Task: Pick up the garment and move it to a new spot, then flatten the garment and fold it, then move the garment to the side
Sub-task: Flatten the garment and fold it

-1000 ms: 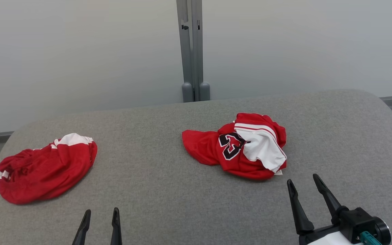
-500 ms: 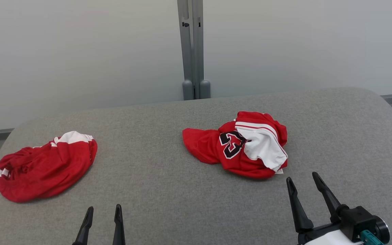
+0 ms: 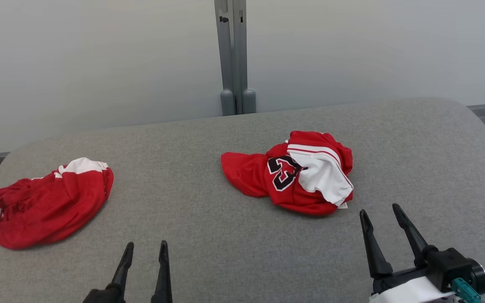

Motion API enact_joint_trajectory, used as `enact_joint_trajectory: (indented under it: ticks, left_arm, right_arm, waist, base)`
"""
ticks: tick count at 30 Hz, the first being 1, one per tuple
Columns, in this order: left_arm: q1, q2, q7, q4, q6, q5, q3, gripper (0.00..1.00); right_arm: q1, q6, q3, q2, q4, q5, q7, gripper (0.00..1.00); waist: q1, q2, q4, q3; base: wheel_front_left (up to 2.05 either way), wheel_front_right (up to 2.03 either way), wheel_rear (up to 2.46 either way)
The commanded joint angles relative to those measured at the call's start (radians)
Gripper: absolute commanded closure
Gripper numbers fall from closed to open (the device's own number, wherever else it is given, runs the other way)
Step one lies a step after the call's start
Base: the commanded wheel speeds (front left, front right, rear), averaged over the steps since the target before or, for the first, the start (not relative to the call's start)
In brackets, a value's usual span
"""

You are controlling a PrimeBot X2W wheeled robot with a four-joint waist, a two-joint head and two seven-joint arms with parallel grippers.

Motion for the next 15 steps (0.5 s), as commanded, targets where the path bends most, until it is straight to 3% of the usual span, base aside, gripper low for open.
enact_joint_trajectory:
  ticks: [1, 8, 15]
  left_arm:
    - [-0.043, 0.001, -0.001, 0.03, -0.006, -0.014, -0.019, 0.0]
    - [-0.294, 0.002, 0.0, 0.229, -0.025, -0.092, -0.187, 0.0]
    - [-0.656, 0.003, 0.139, 0.392, -0.017, -0.31, -0.393, 0.0]
  right_arm:
    - [-0.016, 0.0, -0.008, -0.002, -0.01, -0.003, -0.003, 0.0]
    - [-0.052, 0.0, -0.028, -0.002, -0.035, -0.015, -0.003, 0.0]
    - [-0.12, 0.0, -0.03, -0.002, -0.058, -0.021, -0.003, 0.0]
  waist:
    - [0.0, 0.0, -0.027, 0.031]
    - [0.0, 0.0, -0.091, 0.133]
    - [0.0, 0.0, -0.141, 0.279]
  base:
    - [0.0, 0.0, 0.0]
    - [0.0, 0.0, 0.0]
    - [0.0, 0.0, 0.0]
